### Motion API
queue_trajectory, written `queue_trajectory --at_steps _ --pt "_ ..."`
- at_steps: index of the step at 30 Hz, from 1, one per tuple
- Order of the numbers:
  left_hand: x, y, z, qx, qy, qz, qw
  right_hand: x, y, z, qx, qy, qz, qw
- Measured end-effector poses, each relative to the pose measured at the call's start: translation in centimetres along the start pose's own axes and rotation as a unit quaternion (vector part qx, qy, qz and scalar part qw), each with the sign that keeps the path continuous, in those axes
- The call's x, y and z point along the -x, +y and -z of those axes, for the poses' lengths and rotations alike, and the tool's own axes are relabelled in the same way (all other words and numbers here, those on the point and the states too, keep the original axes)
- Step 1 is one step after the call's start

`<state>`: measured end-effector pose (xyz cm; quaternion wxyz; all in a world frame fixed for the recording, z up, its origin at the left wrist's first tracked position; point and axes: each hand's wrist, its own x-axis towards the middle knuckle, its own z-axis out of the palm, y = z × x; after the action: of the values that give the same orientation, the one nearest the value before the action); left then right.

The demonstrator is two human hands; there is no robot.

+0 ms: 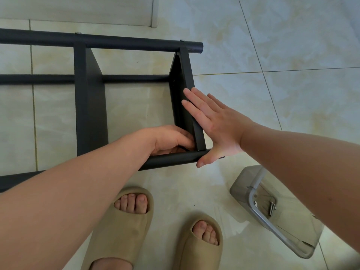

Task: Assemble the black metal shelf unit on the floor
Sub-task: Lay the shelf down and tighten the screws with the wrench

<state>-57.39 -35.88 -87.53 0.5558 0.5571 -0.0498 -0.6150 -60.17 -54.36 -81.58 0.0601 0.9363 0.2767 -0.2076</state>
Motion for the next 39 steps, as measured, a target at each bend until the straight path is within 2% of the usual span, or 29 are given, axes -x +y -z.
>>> queue_trajectory --at_steps 12,18,22,26,39 --pt "-0.17 -0.02 0.08 -0.016 0.018 -0.022 0.999 -0.04 0.00 -0.07 0.005 0.002 0.000 1.000" --pt "-0.03 0.18 0.04 0.000 0.003 -0.027 1.000 -0.01 0.03 -0.03 0.001 0.003 0.000 1.000" --pt "0.01 0.17 -0.06 0.036 -0.020 -0.001 0.999 -0.01 0.00 -0.06 0.000 0.004 0.001 1.000" --pt "0.01 0.09 -0.13 -0.002 -0.008 0.007 1.000 0.00 0.02 -0.02 -0.001 0.002 0.001 1.000" --pt "0.04 0.18 -0.11 -0.019 0.007 -0.026 0.999 0.01 0.04 -0.02 0.003 0.001 0.004 1.000"
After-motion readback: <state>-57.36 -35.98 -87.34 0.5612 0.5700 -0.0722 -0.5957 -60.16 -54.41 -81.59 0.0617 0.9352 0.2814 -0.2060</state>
